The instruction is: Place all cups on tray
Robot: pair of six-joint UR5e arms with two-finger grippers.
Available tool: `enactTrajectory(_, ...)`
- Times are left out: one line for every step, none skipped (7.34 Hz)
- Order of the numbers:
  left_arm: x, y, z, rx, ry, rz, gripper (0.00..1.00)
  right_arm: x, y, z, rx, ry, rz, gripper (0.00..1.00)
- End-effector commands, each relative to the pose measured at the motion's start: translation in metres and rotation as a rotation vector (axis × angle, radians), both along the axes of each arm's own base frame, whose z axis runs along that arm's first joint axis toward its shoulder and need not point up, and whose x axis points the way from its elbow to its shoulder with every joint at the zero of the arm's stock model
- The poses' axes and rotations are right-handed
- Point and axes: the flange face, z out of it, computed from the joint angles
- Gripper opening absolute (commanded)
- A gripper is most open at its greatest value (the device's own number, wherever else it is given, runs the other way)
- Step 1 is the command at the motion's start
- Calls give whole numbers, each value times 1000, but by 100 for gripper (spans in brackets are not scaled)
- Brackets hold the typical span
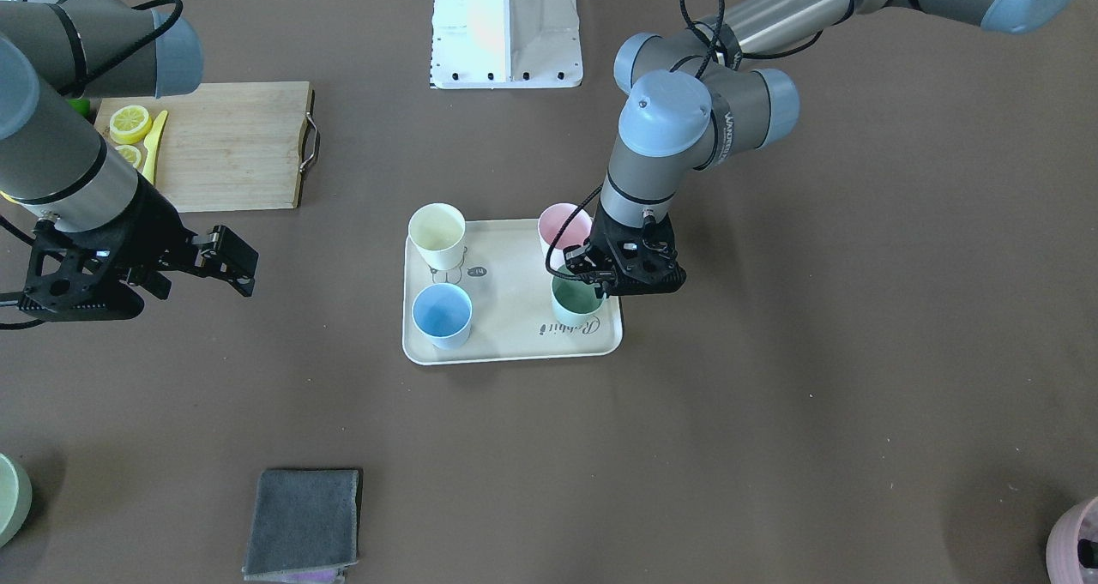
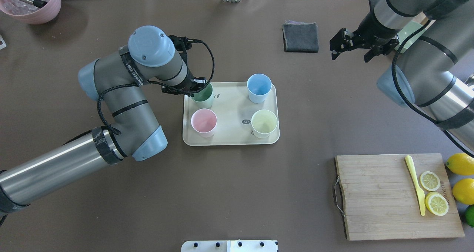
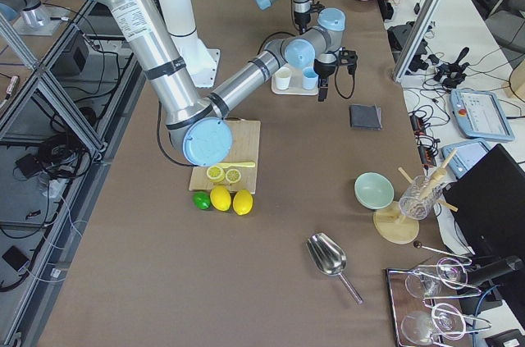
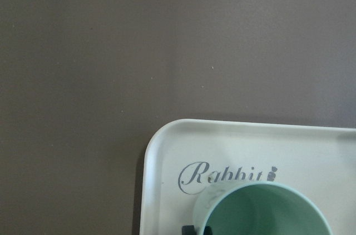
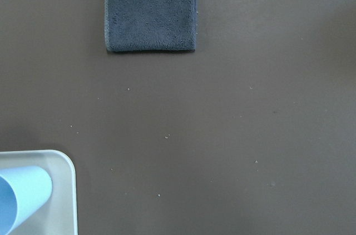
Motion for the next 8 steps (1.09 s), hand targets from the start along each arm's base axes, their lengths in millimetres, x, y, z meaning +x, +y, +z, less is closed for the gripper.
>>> enactTrajectory(3,-7,8,14,9,-11,13,0,0,0,0,0,0,100)
enactTrajectory(-2,-10,6,25,12,-13,90,0,0,0,0,0,-1,100)
enactTrajectory(-11,-14,0,28,22,-18,97,1,0,0,-4,-2,0,100)
enactTrajectory(-21,-13,-9,40,36,-24,98,3,-1,2,-7,-3,-1,100)
enactTrajectory(-47,-20,-19,39,63,-31,98,8,0,7,-18,-6,2,100)
enactTrajectory(-84,-29,-10,-7,81,-5,98,20,-4,10,-16,-13,2,100)
enactTrajectory(-142,-41,0,62,66,88,98,45,-5,26,-18,-17,0,100)
enactTrajectory(-201,-32,14,93,27,94,98,70,7,60,-11,2,-23,100)
